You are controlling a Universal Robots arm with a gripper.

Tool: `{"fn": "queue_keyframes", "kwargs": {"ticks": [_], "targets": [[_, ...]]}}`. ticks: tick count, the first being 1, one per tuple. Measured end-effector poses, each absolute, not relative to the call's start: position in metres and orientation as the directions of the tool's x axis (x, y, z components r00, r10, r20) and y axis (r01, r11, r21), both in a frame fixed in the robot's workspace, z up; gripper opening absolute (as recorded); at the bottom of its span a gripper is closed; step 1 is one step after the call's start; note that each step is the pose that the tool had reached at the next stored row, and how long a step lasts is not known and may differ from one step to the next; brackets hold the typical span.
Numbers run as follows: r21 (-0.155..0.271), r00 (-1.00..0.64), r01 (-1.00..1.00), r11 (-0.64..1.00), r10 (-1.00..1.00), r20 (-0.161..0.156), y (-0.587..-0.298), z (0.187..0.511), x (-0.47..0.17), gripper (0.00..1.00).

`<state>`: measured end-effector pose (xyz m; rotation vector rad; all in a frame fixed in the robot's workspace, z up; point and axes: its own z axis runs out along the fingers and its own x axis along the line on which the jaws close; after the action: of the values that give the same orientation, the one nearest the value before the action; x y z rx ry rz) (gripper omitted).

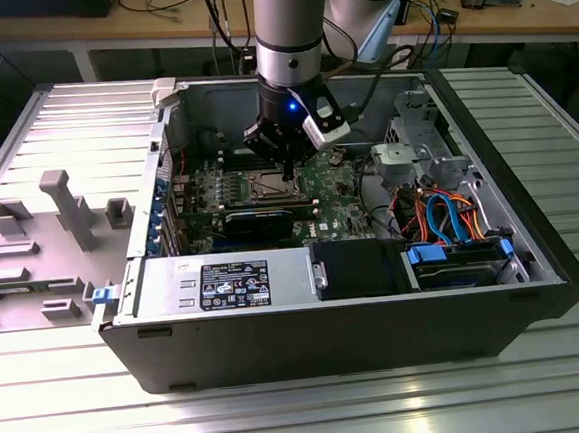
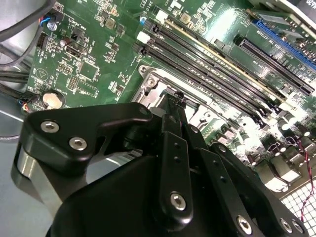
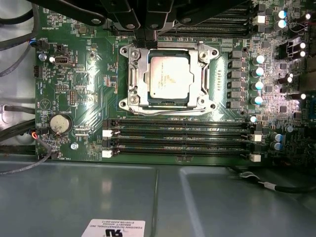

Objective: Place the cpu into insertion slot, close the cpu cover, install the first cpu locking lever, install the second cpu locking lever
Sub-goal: 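Install the second cpu locking lever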

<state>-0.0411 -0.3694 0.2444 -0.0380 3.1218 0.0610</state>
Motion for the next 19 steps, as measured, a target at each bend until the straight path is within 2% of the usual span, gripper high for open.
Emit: {"fn": "queue_keyframes", "kwargs": {"ticks": [5,9,19], "targets": [[0.039,-1.0,-0.025,0.999,-0.024,-0.017,-0.3696,0.2445,-0.041,0.11],[0.04,-0.999,-0.026,0.999,-0.027,0.022,-0.3696,0.2442,-0.041,0.11],[0.04,-0.999,-0.026,0.999,-0.027,0.024,-0.3696,0.2436,-0.041,0.11]]}}
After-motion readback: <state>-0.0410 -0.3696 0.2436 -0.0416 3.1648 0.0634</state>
